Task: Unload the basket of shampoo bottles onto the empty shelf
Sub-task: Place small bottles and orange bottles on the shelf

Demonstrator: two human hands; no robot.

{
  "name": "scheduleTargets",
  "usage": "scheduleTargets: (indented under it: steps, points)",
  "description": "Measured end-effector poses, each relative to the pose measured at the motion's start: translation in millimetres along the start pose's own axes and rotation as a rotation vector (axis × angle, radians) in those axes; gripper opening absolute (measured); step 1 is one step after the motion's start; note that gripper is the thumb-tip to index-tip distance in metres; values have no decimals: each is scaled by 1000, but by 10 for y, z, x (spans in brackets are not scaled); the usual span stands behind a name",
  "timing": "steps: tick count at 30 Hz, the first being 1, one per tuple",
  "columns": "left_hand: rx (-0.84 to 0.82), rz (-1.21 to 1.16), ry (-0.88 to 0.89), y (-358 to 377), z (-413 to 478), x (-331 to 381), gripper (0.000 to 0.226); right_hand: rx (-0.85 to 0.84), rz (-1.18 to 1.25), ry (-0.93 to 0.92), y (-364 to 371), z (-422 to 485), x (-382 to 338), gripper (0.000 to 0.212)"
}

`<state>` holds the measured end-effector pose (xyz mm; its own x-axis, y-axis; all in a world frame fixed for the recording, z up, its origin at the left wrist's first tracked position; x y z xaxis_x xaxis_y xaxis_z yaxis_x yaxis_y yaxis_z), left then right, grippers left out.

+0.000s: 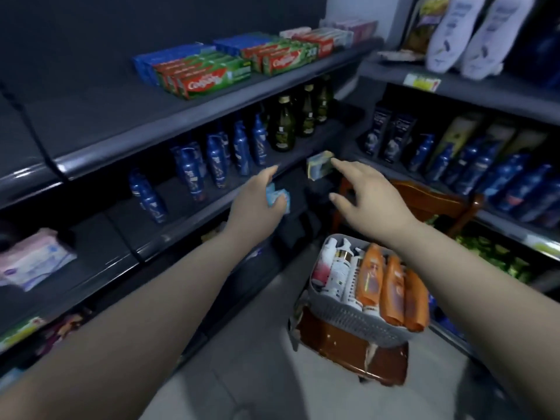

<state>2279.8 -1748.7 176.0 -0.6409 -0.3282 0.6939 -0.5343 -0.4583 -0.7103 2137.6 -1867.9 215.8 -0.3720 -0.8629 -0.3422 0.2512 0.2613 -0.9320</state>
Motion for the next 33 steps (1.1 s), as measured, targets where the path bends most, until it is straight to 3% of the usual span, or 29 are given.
scheduleTargets:
  steps: [9, 19, 33]
  points:
    - [-285, -60, -53, 1424, 796, -515, 57, -52, 89, 327, 631, -119, 1339, 61]
    - [-609, -24, -236, 2694, 1195, -1467, 61, -181, 236, 566, 1721, -280, 2146, 61]
    - [-583, -139, -506, 3317, 1021, -2560, 63, -392, 386, 524, 3461, 791, 2887, 58]
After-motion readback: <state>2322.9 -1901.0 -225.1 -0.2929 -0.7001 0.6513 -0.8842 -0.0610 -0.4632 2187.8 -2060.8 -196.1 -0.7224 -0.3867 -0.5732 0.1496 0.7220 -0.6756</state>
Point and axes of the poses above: each hand's wrist, its own z-axis towards the middle knuckle, its own y-axis out of the palm, x = y × z, the point moved 8 cm from there along z, towards the middle knuckle, and after that the axes turned 10 degrees about -x, right-handed, at the moved point
